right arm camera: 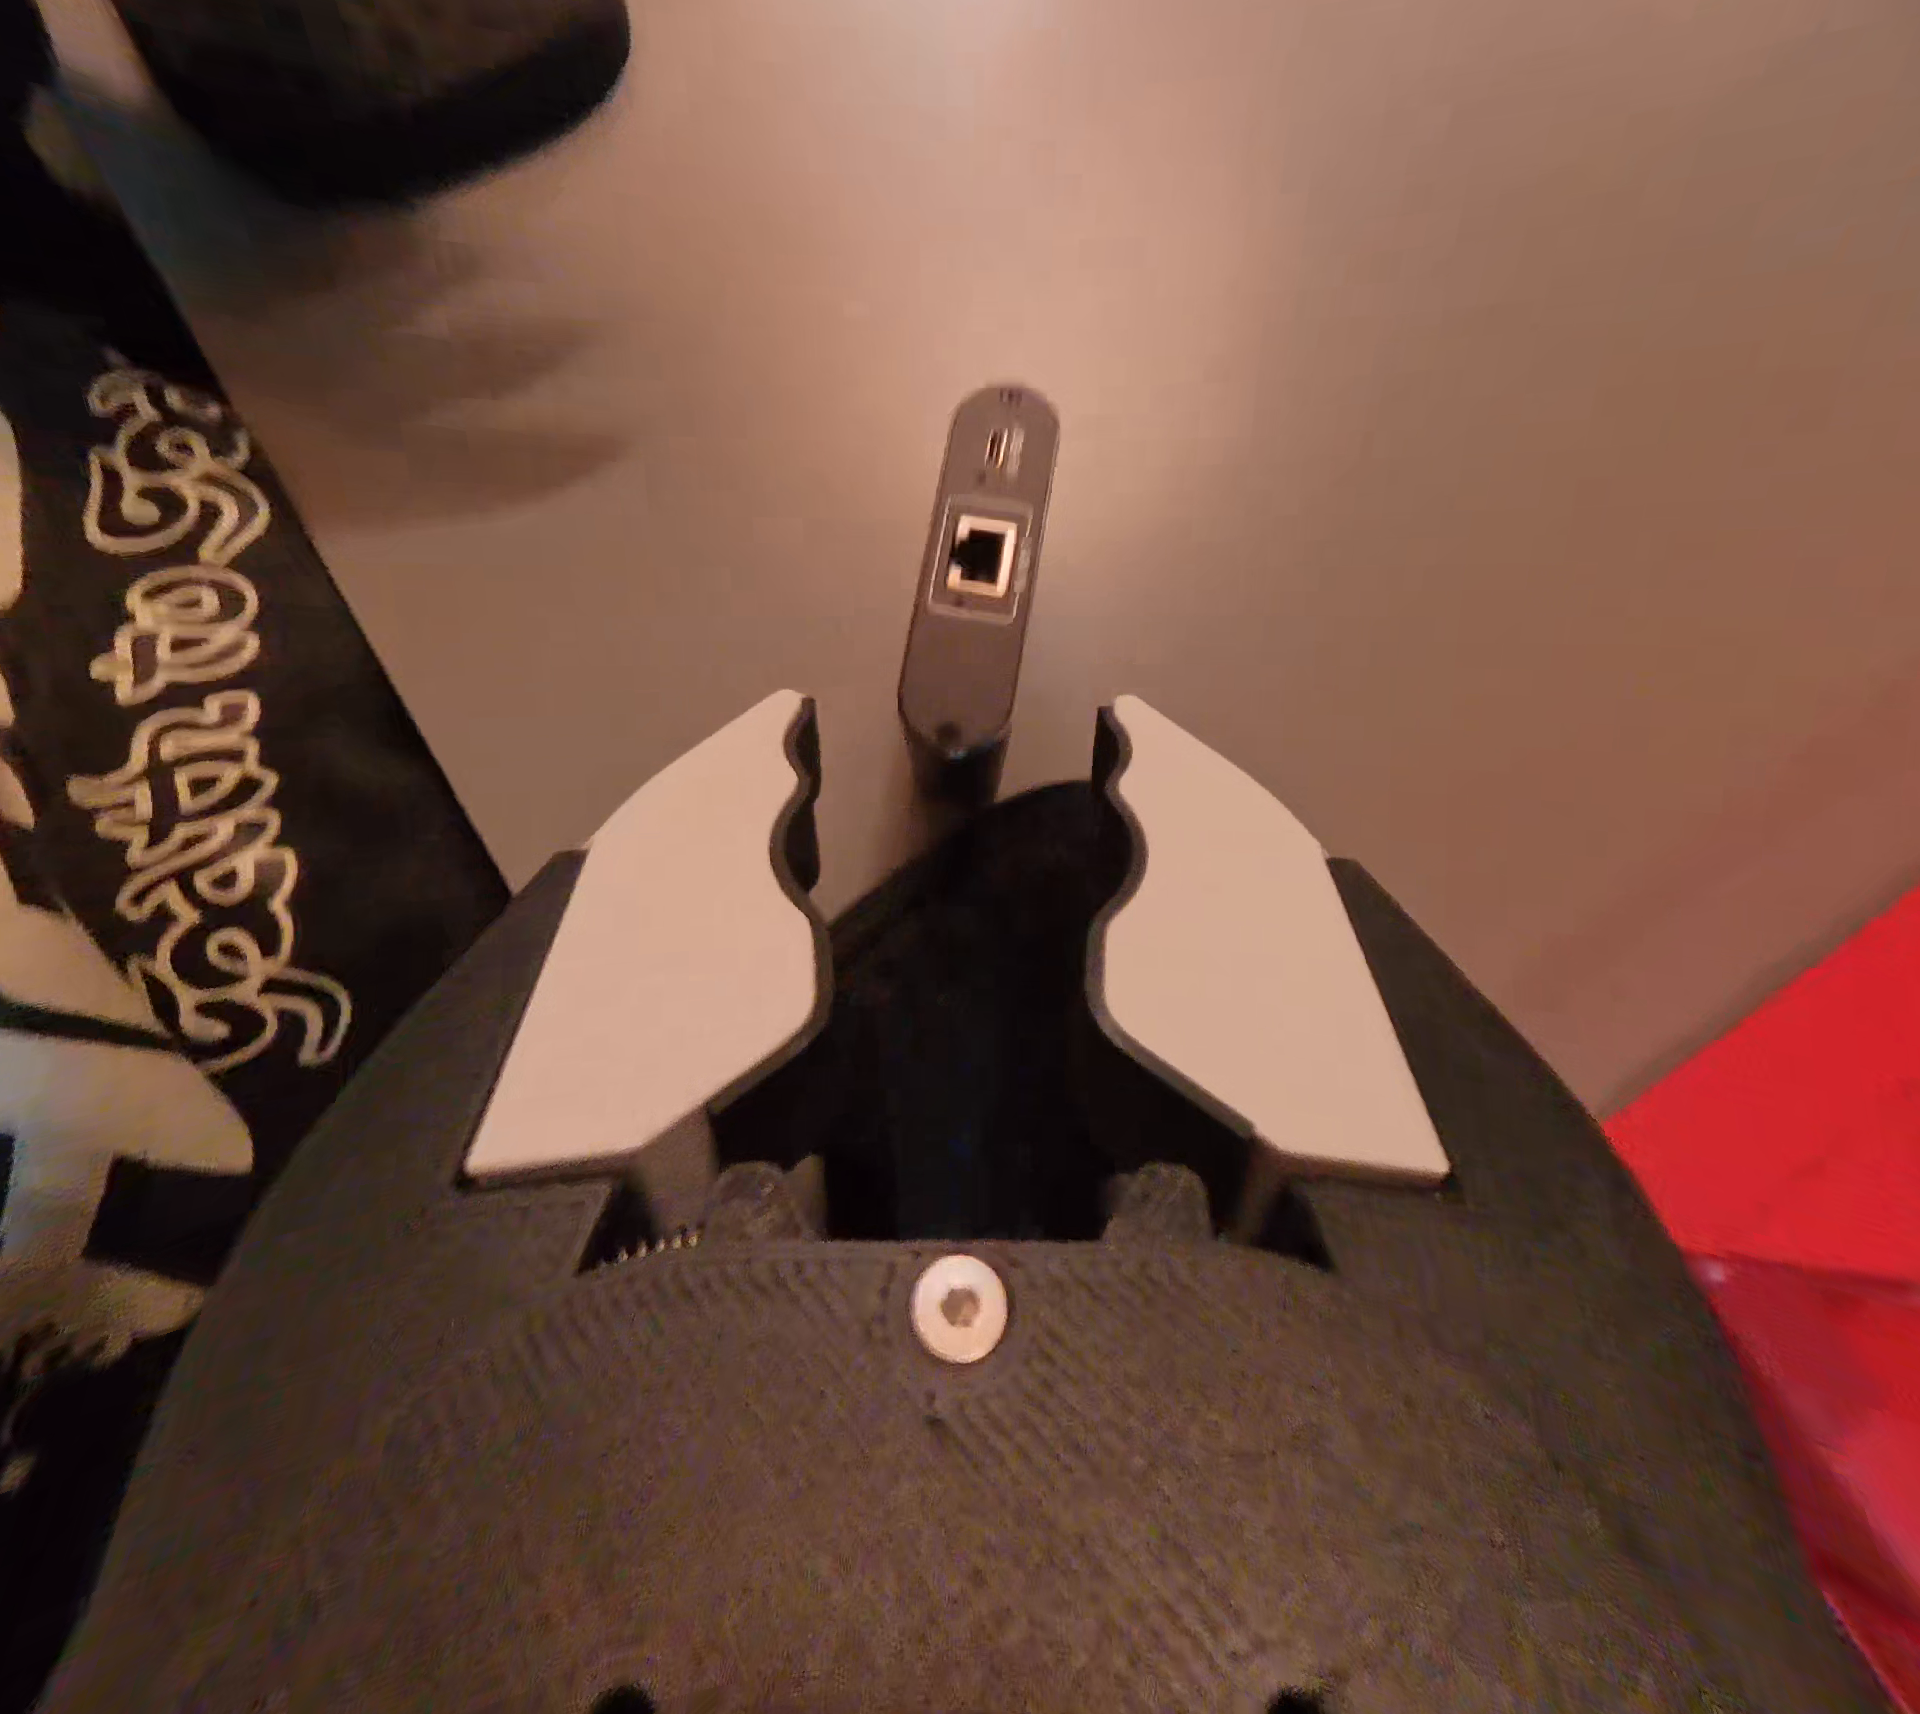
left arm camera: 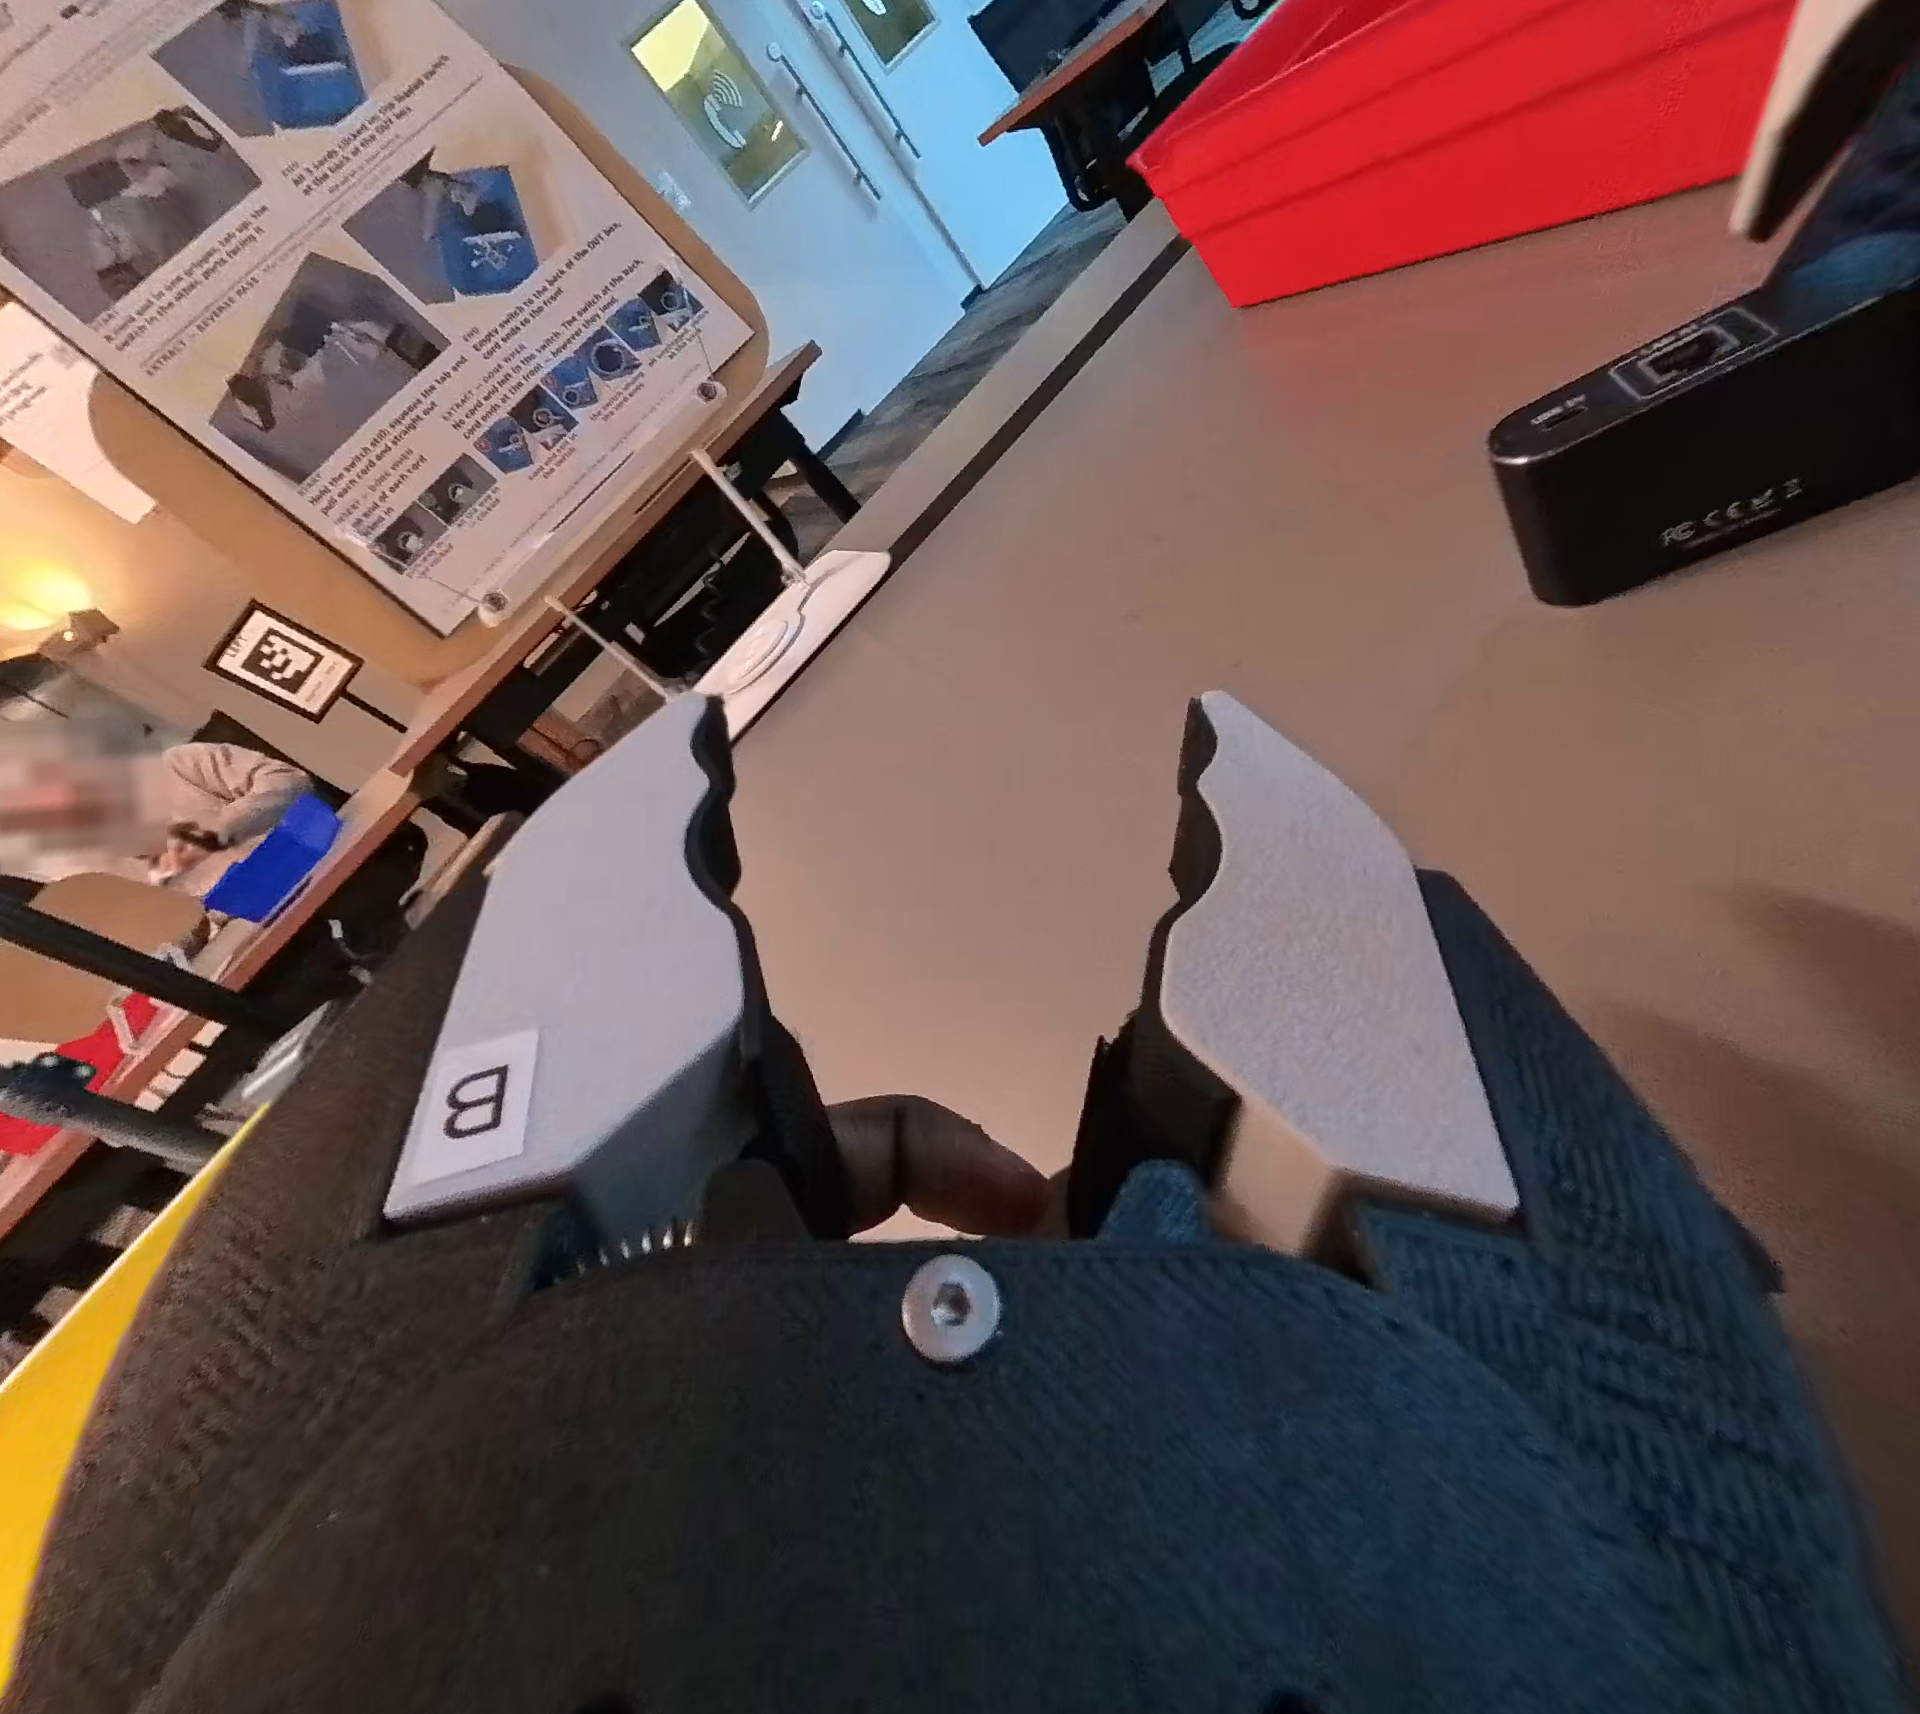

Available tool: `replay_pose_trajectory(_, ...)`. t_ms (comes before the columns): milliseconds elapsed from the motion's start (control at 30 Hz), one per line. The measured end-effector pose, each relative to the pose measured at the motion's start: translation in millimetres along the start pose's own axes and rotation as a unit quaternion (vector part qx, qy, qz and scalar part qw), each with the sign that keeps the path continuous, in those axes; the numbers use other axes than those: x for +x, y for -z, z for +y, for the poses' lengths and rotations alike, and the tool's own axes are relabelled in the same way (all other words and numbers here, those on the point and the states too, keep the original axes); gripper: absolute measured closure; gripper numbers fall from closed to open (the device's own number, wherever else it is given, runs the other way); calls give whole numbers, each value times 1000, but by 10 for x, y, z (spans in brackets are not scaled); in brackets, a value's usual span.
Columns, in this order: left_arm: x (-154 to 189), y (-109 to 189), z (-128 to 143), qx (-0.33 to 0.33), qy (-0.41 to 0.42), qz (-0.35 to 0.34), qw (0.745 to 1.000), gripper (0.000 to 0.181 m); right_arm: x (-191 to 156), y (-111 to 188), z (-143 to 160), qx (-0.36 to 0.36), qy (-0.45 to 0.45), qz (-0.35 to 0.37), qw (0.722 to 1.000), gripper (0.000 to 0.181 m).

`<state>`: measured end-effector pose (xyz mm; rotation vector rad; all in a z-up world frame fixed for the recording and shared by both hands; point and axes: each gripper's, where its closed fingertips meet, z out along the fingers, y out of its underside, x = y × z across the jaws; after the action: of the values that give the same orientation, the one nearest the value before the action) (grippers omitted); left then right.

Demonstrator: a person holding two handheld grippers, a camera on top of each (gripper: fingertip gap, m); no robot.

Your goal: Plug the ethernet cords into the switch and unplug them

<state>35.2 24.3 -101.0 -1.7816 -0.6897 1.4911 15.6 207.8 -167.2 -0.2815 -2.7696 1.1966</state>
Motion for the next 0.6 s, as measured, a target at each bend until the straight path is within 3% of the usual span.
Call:
replay_pose_trajectory(233,-71,52,27,-1,35,19,999,100,-90,-204,151,-63,-3,-21,998,144)
replay_pose_trajectory(600,-174,147,61,-2,69,39,997,100,-314,-270,25,-42,8,-61,997,147)
